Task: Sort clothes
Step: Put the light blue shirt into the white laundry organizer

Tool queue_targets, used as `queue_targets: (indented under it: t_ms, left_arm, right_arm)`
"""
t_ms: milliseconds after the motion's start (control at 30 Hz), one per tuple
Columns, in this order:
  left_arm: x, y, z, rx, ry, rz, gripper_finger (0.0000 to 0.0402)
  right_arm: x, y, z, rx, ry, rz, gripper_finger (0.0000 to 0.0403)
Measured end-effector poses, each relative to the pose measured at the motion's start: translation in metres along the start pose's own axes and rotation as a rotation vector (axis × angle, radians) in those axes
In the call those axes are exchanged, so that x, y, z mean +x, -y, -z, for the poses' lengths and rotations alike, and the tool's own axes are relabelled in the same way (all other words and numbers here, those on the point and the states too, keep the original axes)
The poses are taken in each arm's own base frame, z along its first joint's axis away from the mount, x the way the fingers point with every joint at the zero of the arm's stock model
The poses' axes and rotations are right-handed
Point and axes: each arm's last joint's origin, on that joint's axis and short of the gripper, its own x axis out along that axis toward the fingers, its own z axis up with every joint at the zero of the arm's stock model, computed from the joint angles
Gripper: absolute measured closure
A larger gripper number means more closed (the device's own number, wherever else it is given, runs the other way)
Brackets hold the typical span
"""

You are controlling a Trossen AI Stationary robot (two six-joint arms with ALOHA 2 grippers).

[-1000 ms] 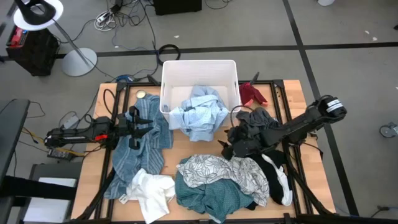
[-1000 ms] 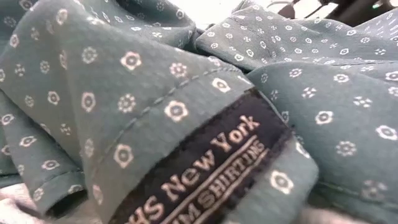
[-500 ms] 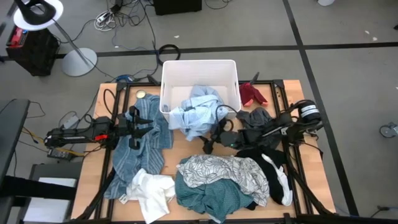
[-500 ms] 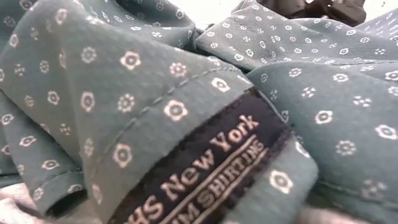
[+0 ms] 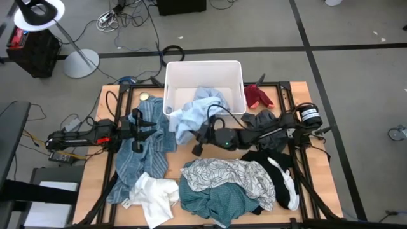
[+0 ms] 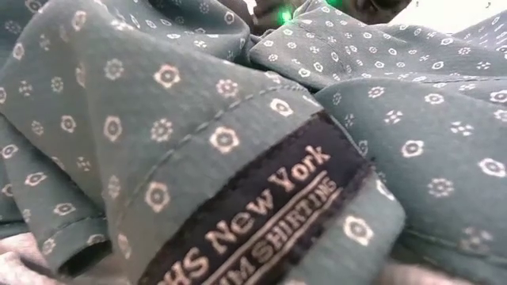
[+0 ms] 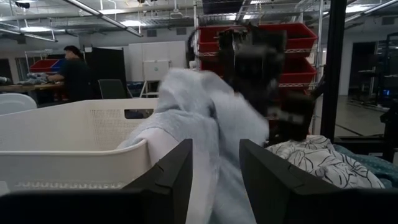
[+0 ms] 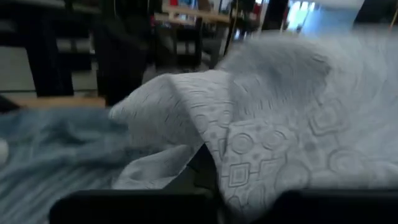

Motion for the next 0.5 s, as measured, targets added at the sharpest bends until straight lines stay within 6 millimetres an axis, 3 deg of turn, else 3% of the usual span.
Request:
queue_targets:
  t_ms: [233,500]
  left_arm:
    - [0.0,0.0,0.0,0.0,0.0,0.0,0.0264]
    - [0.0,0.0,0.0,0.0,-0.001,0.0,0.0264]
  right_arm:
    - [0.019,0.012,-0.066,-0.148,0.128,0.065,0.0391]
    - [0.041,0.063,-0.14,-0.225,0.052,0.185,0.039]
